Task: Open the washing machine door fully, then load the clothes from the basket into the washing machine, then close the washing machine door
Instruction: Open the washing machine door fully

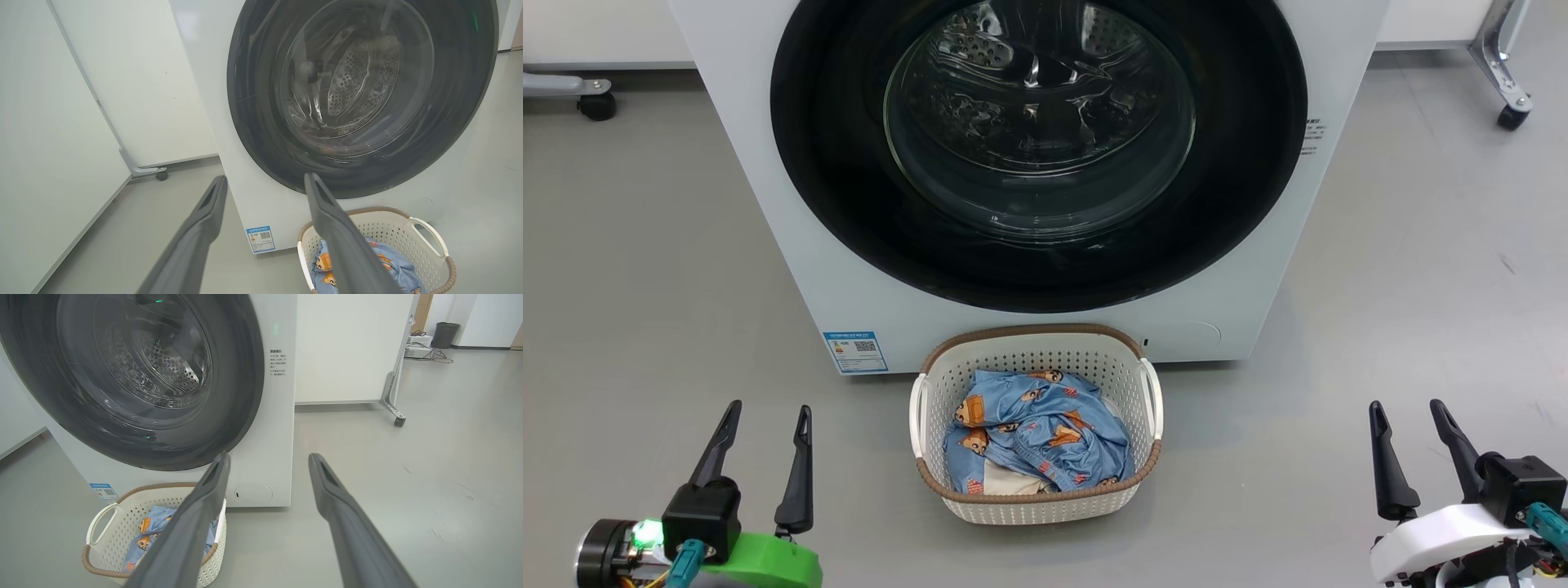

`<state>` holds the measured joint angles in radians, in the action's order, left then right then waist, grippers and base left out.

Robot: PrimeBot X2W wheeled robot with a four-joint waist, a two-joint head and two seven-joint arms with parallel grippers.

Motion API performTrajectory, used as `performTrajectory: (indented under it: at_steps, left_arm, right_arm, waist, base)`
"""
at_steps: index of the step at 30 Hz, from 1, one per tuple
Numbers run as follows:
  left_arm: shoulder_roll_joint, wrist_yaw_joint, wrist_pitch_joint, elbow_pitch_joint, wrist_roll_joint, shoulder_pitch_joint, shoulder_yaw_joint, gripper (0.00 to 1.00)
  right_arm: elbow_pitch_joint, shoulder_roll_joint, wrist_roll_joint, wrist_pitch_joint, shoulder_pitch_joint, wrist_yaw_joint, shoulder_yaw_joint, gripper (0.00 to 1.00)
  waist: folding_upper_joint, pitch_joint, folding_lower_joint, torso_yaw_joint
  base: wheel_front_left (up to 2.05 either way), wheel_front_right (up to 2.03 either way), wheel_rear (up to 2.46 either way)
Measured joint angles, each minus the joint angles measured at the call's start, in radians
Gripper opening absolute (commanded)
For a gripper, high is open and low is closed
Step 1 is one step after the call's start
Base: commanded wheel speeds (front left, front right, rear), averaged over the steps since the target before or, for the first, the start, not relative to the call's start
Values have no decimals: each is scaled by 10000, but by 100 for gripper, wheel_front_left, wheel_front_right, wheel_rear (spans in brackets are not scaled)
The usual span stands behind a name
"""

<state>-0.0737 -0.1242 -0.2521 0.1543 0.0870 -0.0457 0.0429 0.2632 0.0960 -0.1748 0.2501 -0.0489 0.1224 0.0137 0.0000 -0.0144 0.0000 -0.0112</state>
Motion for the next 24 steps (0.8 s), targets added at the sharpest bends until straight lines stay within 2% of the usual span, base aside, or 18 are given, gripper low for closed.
performTrajectory:
  at_steps: [13, 24]
  left_arm:
    - [38, 0, 0, 48, 21, 1, -148, 100]
    - [58, 0, 0, 17, 10, 1, -322, 100]
  right_arm:
    - [25, 19, -29, 0, 7, 0, -113, 100]
    - [36, 27, -117, 0, 8, 0, -165, 100]
  waist:
    - [0, 43, 0, -16]
    - [0, 54, 0, -18]
  base:
    - [0, 3, -2]
    - [1, 40, -40]
